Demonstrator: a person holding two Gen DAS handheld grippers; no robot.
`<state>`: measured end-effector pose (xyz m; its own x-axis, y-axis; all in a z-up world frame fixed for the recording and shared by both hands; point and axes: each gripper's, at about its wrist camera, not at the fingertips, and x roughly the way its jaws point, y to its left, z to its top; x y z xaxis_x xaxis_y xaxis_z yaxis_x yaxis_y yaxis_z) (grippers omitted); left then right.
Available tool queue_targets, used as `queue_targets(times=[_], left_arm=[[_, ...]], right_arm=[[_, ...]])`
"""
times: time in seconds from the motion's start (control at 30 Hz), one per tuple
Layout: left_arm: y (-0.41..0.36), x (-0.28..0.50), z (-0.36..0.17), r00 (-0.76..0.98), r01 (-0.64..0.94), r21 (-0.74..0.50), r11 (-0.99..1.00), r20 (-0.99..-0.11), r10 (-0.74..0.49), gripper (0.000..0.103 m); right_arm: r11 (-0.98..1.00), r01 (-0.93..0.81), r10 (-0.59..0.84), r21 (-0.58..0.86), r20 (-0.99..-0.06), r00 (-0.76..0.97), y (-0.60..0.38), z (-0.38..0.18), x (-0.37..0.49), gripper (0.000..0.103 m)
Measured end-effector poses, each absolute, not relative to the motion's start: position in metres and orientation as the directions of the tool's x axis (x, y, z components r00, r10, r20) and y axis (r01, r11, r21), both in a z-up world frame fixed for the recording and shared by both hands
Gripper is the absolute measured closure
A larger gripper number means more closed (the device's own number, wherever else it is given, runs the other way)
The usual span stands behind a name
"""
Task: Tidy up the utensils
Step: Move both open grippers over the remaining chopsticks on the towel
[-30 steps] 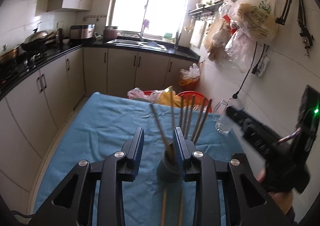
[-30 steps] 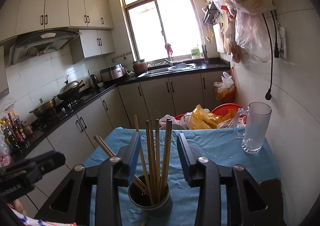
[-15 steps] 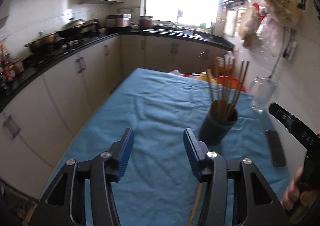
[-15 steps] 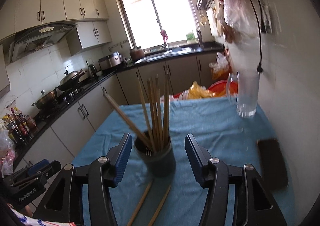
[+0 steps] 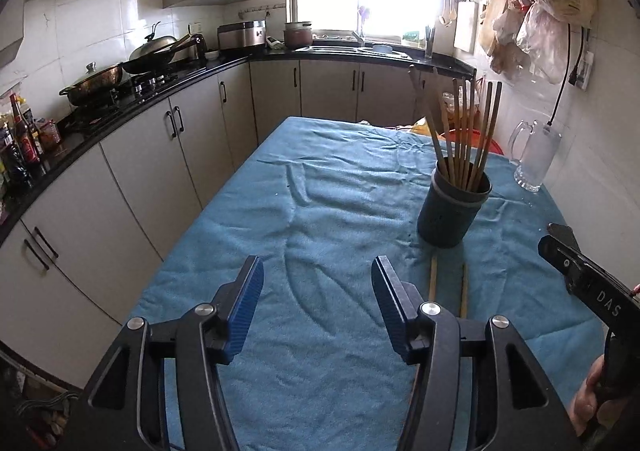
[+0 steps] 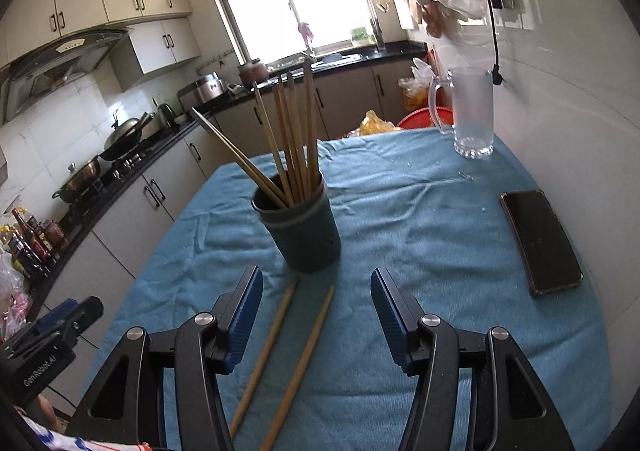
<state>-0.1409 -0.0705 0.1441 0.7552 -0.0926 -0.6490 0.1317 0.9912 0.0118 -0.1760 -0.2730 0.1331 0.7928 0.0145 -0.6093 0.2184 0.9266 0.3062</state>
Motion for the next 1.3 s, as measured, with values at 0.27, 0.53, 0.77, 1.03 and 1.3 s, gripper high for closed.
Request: queue_targets(times=[0.27, 0.53, 0.77, 1.03, 1.3], left_arm=[[-0.072, -0.139, 0.138, 0.742, 0.129, 0.024, 0.991, -0.665, -0.081, 0.046], [-0.072, -0.127, 0.120, 0.711, 0.117, 0.033, 0.993, -0.701, -0.061, 0.043], [-0.068, -0.116, 0.100, 0.675, 0.099, 0.038, 0.994, -0.737, -0.039, 0.043], [-0.076, -0.110, 0.080, 0.623, 0.121, 0.025, 0.992, -0.781, -0.056, 0.043], [-0.083, -0.109, 0.075, 0.585, 0.176, -0.006, 0.984, -0.804, -0.109, 0.043]], right_arm=[[0.932, 0.214, 0.023, 0.292, -0.639, 0.769, -0.266, 0.121, -0.172, 0.041], [0.944, 0.182, 0.064, 0.275, -0.694, 0.717, -0.258, 0.094, -0.164, 0.041], [0.972, 0.134, 0.057, 0.192, -0.748, 0.661, -0.236, 0.070, -0.154, 0.041], [0.992, 0.099, 0.001, 0.072, -0.812, 0.584, -0.215, 0.045, -0.139, 0.081], [0.987, 0.112, 0.035, 0.115, -0.834, 0.550, -0.240, 0.040, -0.151, 0.092]])
